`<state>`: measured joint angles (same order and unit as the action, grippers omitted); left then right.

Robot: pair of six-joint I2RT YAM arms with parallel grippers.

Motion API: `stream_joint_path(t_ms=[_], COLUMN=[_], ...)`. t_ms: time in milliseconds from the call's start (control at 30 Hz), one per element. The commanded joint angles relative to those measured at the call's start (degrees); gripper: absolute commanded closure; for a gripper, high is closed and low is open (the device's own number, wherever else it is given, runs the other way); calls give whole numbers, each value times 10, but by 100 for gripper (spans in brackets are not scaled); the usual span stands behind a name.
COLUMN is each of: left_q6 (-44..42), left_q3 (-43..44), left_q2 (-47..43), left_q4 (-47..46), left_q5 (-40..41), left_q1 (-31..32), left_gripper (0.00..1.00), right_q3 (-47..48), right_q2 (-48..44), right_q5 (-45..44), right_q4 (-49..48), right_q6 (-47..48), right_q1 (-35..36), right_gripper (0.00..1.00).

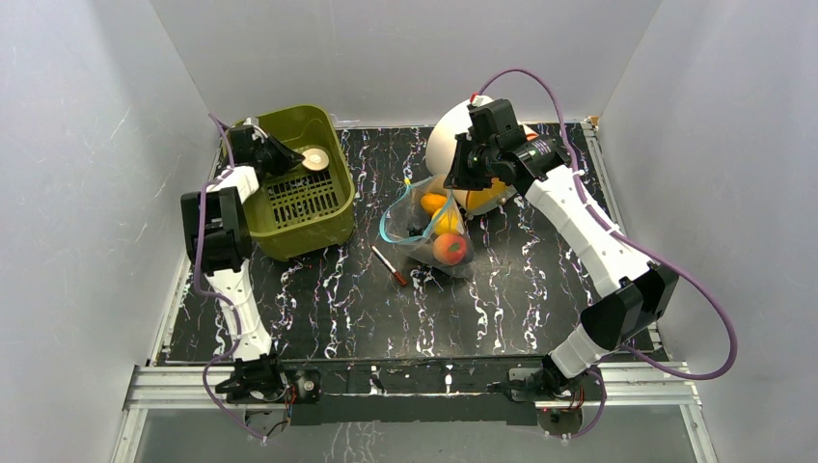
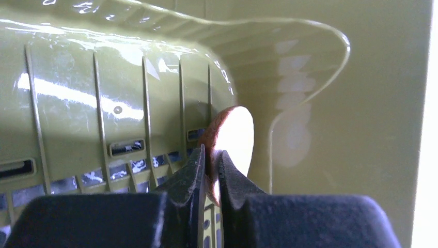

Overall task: Place the food in the zip-top bag and seal the zipper
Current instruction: Pick up the fake vegetable from the bin, then place the fake vegetable in the zipper food storage bag.

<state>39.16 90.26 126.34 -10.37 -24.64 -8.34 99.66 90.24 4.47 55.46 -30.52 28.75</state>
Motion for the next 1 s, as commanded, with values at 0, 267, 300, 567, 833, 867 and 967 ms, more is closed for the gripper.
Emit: stream_joint_path(t_ms=[0, 267, 300, 567, 833, 867, 967], left_q6=[-8, 10, 14, 38, 21, 19, 10], left_q3=[-18, -38, -40, -97, -130, -131, -129], left_q2=[-84, -145, -152, -245, -346, -355, -381], left_q4=[15, 44, 52, 115, 174, 185, 223], left_q5=[5, 12, 11, 47, 29, 21, -8], left_q1=[3, 3, 3, 3, 11, 13, 18], left_gripper=[100, 100, 100, 100, 100, 100, 100], right_q3=[18, 5, 3, -19, -37, -39, -46], right_q2=[-20, -32, -34, -46, -50, -50, -53], right_q5=[-4, -3, -2, 3, 14, 15, 15], right_q4=[-39, -44, -45, -64, -86, -89, -95], right_q6=[-2, -5, -6, -19, -29, -30, -36], right_q1=[-1, -1, -1, -1, -1, -1, -1], right_gripper=[100, 100, 100, 100, 100, 100, 100])
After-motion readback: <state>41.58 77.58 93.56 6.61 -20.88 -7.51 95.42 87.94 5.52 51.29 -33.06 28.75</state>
